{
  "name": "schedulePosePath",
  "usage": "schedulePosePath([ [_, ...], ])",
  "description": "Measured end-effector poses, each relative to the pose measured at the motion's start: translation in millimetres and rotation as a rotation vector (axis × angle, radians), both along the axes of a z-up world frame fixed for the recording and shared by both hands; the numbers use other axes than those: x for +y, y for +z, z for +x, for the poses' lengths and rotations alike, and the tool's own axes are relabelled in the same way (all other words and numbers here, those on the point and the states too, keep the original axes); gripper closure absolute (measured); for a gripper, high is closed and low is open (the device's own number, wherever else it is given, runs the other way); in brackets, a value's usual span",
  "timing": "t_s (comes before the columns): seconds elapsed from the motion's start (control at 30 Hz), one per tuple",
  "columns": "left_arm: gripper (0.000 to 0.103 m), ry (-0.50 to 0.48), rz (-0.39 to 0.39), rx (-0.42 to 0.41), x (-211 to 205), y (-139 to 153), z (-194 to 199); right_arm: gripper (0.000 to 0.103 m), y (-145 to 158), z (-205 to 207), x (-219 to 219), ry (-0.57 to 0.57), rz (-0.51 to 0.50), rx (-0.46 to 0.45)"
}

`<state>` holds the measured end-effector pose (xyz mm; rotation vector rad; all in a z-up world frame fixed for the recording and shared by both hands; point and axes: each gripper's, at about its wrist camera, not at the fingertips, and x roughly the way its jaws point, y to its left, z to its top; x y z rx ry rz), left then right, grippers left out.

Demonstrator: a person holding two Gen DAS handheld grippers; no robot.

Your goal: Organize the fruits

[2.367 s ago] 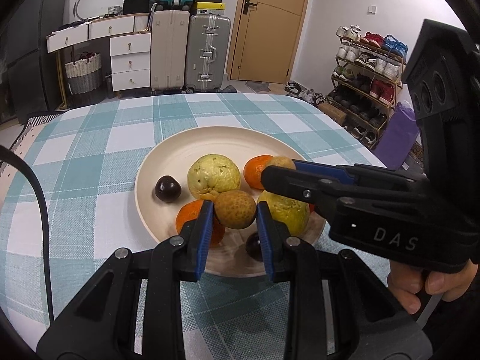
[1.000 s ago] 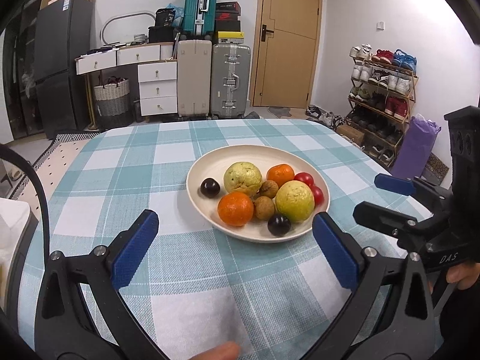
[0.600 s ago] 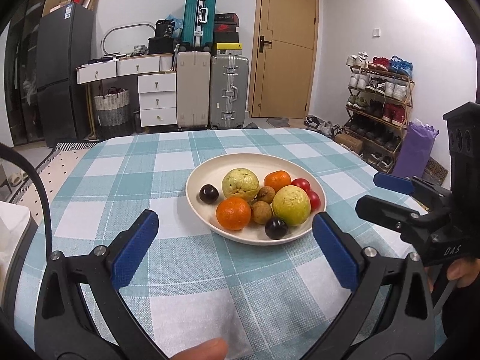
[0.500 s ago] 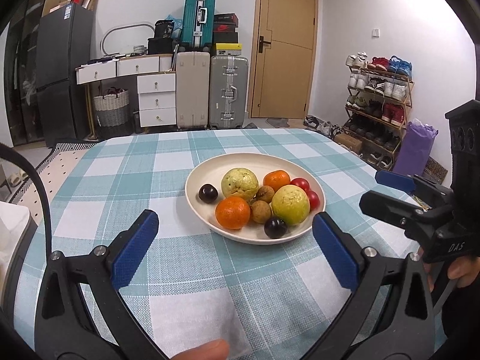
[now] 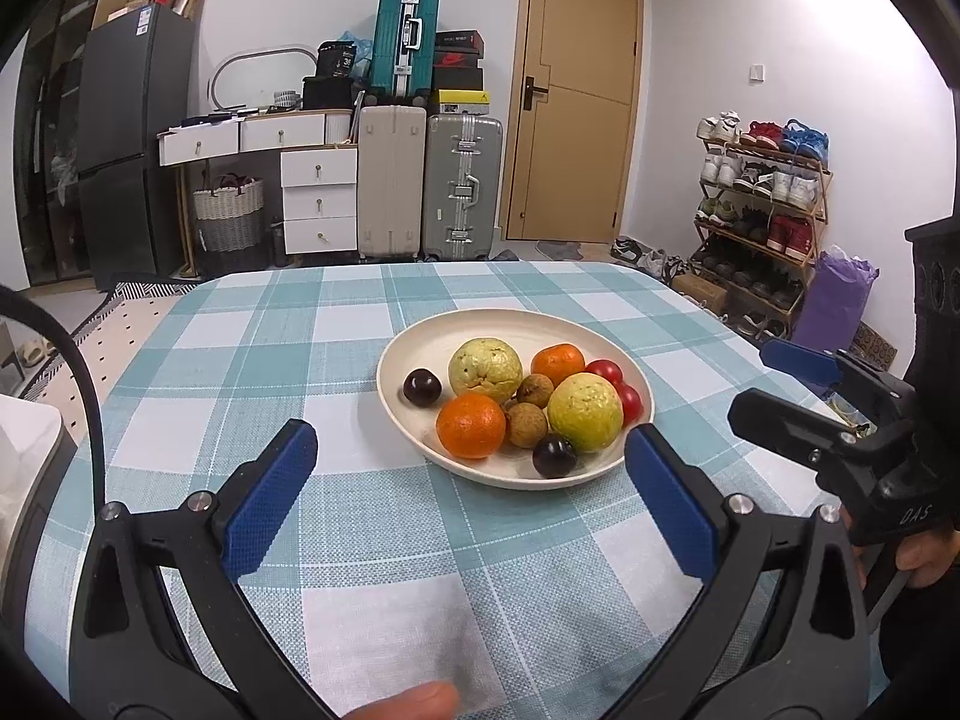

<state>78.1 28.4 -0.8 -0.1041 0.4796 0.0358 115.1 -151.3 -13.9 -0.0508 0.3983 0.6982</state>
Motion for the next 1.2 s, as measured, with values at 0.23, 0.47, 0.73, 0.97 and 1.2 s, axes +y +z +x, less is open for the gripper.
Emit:
schedulePosePath([
  [0.23,0.001,0.001,0.0,0.002,-0.1,-0.4,0.6,0.0,0.4,-3.0,0.3,0.004,-0.005,-0.007],
  [0.47,0.001,0.002,0.0,0.002,0.2,-0.4,0.4,0.0,0.3,-3.3,0.4,0.004,-0.005,-0.007],
  [0.73,0.001,0.002,0.0,0.001,0.2,-0.2,0.4,0.0,1.5,-2.6,-0.1,0.004,-0.006,-0.005],
  [0.97,0.001,0.0,-0.001,0.0,0.2,-0.2,0.6,0.0,1.4,-2.8,-0.1,0.003,-0.007,-0.006],
  [1.2,0.001,0.0,-0.001,0.001,0.3,-0.3,0.6,0.0,1.4,-2.6,-0.3,0.003,-0.007,-0.007],
])
